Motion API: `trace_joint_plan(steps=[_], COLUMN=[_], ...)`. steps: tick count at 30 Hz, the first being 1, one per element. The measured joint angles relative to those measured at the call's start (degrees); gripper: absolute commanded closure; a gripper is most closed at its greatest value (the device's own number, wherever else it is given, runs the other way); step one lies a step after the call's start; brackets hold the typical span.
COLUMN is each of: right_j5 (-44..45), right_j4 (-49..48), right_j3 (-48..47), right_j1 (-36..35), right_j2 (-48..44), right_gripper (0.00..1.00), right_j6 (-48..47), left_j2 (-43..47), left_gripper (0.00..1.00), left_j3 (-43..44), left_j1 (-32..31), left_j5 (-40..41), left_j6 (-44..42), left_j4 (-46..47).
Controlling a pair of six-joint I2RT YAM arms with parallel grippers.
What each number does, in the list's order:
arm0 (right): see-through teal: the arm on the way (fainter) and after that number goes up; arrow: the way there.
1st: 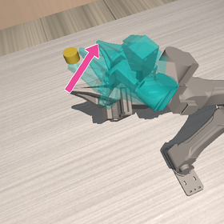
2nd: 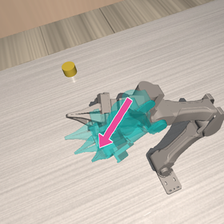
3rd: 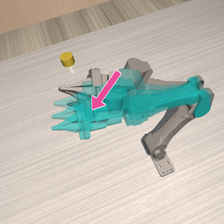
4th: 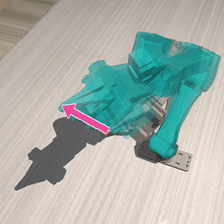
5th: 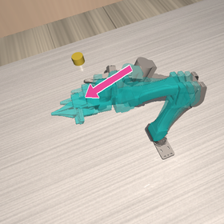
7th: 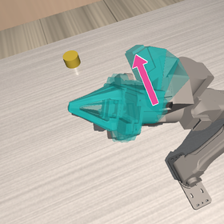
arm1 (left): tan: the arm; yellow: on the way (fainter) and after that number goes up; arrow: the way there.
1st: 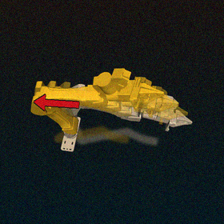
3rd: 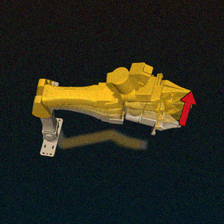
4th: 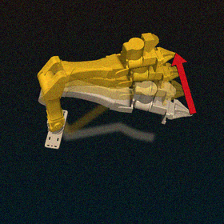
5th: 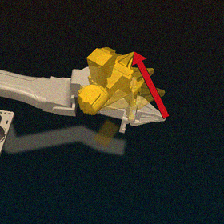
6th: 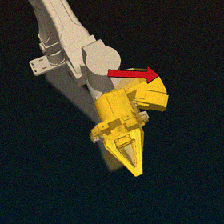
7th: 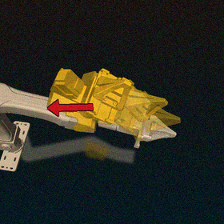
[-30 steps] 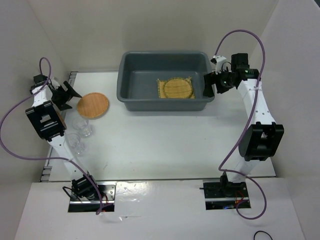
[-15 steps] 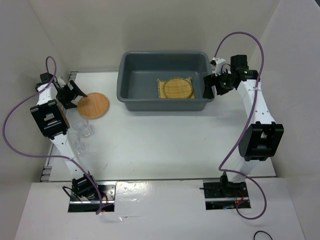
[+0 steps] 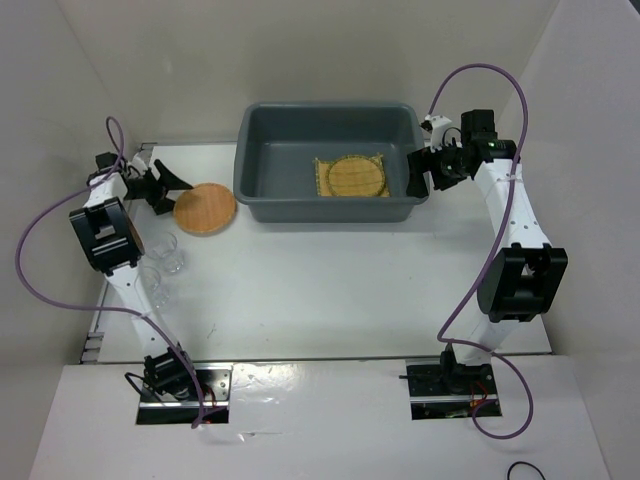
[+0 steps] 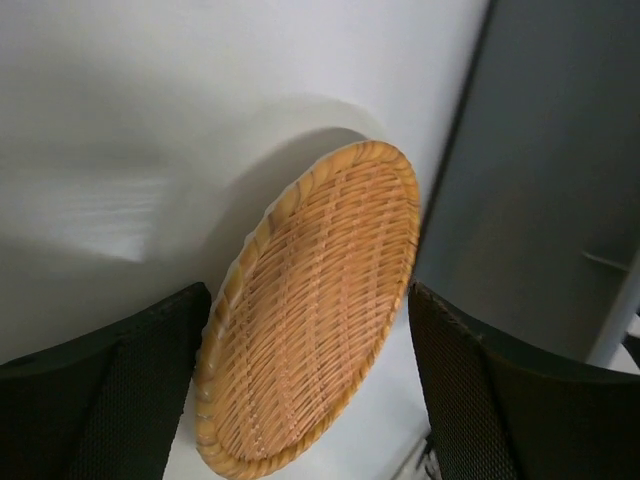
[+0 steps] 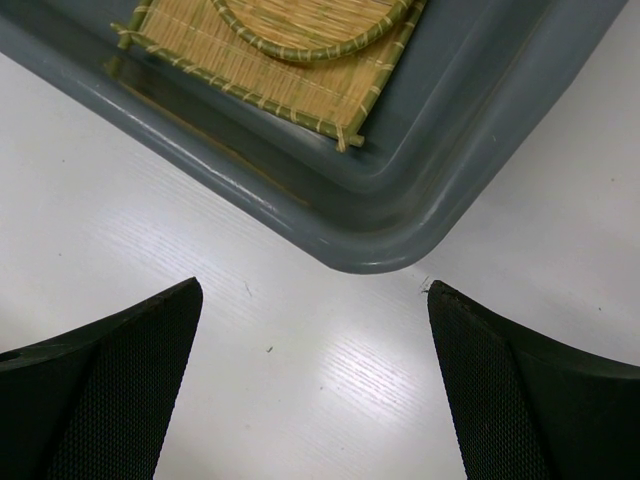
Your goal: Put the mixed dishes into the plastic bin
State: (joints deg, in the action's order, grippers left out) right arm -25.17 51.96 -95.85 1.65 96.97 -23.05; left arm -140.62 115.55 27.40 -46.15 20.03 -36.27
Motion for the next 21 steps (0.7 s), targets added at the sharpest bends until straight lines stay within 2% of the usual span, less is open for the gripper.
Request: trace_joint_plan(steps=[8, 13, 17, 20, 21], right_j5=[1.0, 3.9, 6.1, 6.8, 7.0], right_j4=[0.0, -0.9, -2.1, -2.8, -2.9], right_j3=[0.0, 1.2, 1.6, 1.6, 1.6], right_j1=[0.0, 0.0, 0.0, 0.0, 0.0], right_j2=[0.0, -0.1, 0.0, 0.0, 0.0], right_gripper=[0.02, 0.02, 0.02, 0.02, 0.02], right_j6=[0.0, 0.5, 1.3, 1.8, 1.9], left_j2=[-5.9, -8.5, -9.7, -10.4, -10.7], left_gripper=[0.19, 0.26, 0.36, 0.49, 0.56], left_j3=[0.8, 1.8, 3.0, 3.3, 3.3], left_j1=[-2.5, -3.7, -4.4, -4.5, -4.5], left_j5=[-17.6, -23.6, -24.6, -24.8, -25.0], left_j6=[1.0, 1.4, 1.0, 0.9, 0.8], left_j4=[1.2, 0.2, -0.1, 0.1, 0.3])
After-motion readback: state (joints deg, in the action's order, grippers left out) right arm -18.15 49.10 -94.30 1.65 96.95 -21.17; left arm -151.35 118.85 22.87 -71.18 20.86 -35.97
